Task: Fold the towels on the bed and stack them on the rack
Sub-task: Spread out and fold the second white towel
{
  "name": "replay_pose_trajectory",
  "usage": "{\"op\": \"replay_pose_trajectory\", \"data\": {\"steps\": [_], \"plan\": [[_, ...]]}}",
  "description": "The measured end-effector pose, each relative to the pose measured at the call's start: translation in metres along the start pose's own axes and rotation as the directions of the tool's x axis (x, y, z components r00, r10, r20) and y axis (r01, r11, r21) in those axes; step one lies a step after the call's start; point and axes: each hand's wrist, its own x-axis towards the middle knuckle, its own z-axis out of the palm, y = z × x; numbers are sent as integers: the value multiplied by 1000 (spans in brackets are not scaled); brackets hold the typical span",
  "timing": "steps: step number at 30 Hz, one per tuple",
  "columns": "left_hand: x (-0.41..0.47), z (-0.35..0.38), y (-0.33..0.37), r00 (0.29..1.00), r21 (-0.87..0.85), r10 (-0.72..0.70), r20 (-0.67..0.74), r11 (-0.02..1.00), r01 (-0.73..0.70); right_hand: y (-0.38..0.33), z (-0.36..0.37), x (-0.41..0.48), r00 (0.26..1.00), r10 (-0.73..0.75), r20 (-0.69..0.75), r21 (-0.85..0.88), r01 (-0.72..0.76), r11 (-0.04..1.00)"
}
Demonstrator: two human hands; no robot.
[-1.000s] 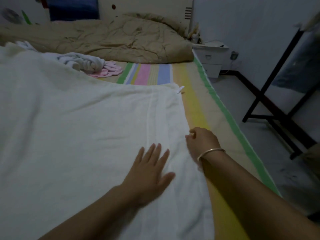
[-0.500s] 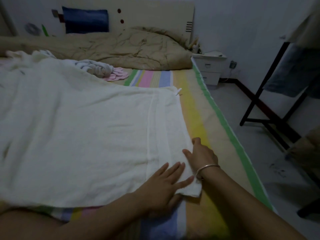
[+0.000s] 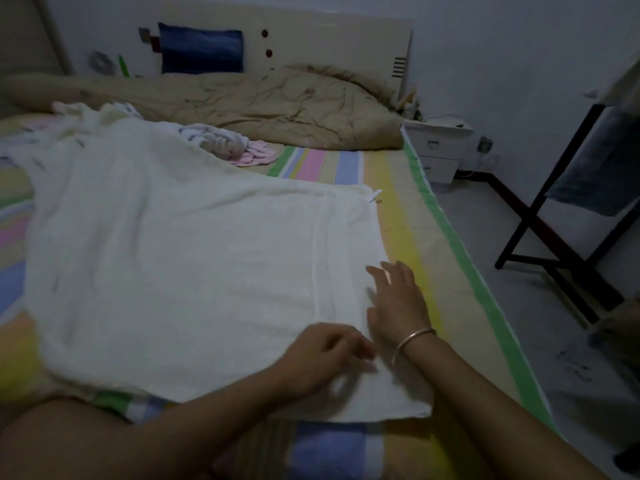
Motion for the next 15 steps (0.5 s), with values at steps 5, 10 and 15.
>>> {"op": "replay_pose_trajectory", "data": {"steps": [5,10,15], "plan": [[-32,-91,-62,812,105,-190,-552,950,293,-99,37,32,935,-325,144,93,314,945],[-99,-181,-111,547,39,-291,-785,858,513,-207,61,49,826,-486,286,190,448,874],[-149,-275,-155,341,-85,-298,-891,850,520,-328,75,81,834,-522,181,313,454,834]]}}
